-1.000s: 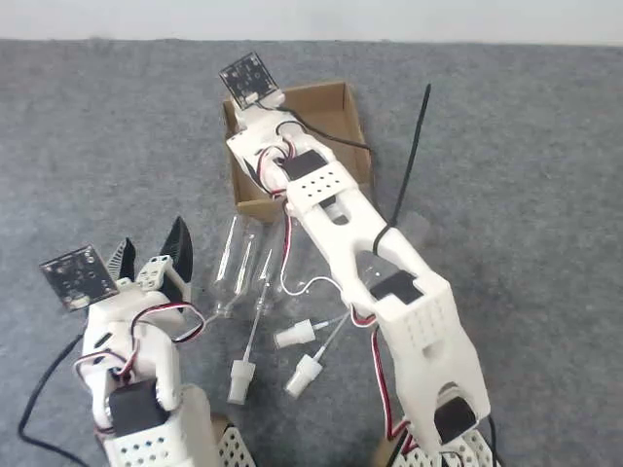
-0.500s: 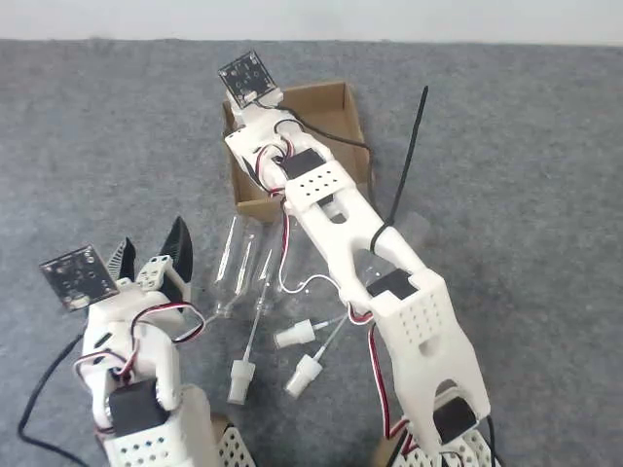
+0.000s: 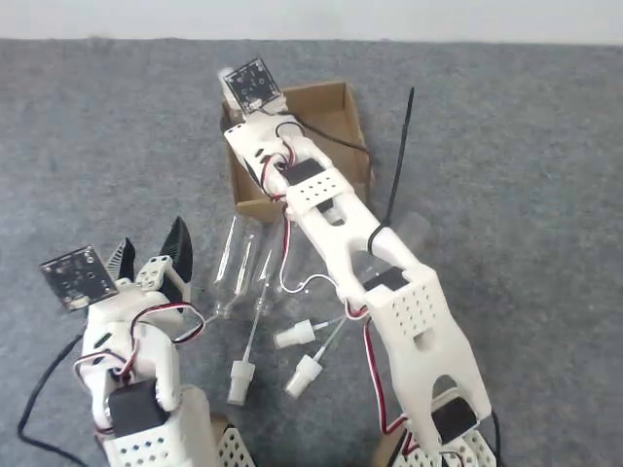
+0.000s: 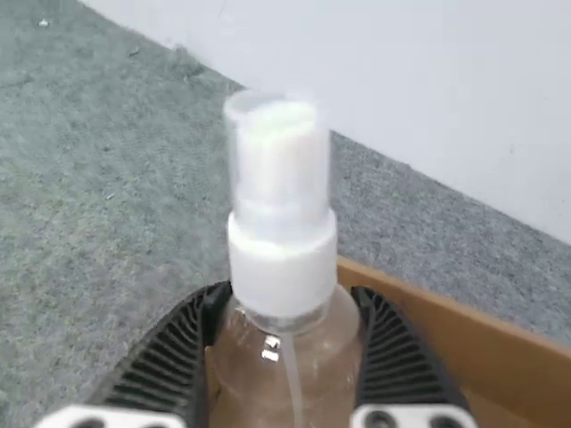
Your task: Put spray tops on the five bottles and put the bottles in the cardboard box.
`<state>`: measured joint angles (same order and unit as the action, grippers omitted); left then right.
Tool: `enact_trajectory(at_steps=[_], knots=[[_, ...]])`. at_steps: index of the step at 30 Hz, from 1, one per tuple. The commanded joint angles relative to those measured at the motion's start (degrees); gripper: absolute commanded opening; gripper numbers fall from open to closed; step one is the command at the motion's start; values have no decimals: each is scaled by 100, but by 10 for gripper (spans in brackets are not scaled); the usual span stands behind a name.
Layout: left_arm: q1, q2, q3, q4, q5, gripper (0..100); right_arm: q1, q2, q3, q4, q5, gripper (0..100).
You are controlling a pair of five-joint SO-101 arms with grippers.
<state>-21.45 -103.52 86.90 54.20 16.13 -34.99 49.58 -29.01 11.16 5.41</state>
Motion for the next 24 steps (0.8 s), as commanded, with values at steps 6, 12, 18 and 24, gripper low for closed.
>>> enact_trajectory(at_steps=[6,12,18,24], knots=[[-26,-97,-57,-35,70,258,259,110,-105,-1068,62,69],[-26,-97,-57,-26,70,258,312,110,-114,-1789,-695,69],[-26,-97,4,-53,70,258,163,110,-114,-2167,-809,69],[-26,-97,4,-53,70,258,101,242,-281,-2229,-818,69]])
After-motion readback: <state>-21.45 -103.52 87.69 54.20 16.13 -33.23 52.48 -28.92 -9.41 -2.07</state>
